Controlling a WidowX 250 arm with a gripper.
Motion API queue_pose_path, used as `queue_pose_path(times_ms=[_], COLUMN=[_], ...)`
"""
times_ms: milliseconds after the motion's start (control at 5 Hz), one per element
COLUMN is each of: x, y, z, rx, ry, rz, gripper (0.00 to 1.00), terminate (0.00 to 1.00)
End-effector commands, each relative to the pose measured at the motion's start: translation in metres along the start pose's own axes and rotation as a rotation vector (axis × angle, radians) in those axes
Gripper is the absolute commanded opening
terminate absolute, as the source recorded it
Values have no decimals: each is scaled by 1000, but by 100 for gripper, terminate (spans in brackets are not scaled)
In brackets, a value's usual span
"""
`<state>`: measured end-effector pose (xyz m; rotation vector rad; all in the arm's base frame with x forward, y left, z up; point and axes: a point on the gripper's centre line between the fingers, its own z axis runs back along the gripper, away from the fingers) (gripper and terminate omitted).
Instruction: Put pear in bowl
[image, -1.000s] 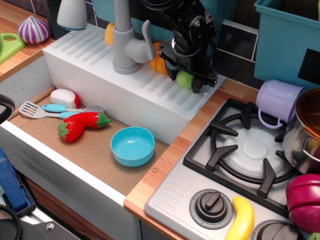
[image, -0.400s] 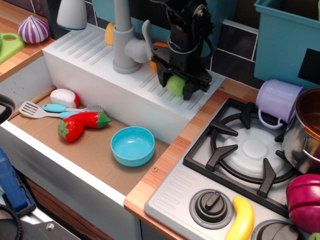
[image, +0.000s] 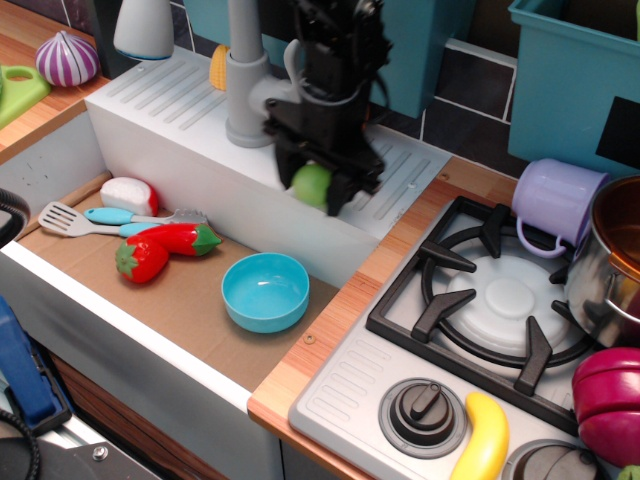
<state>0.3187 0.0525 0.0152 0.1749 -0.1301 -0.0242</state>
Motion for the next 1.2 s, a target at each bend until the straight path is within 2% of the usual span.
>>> queue_pose_path(times_ms=[0,200,400,600,800,1000], x=[-11,-24,-30,-27,-27,-27], y=[12,14,19,22,22,22], z=[11,5,-4,-7,-7,-7], rx=[64,75,82,88,88,88], ry=[-29,-36,-23,-22,-22,-22], rz=[-6,-15,-77,-105,-105,-105], gripper=[0,0,0,100,100,100], terminate=[0,0,0,0,0,100])
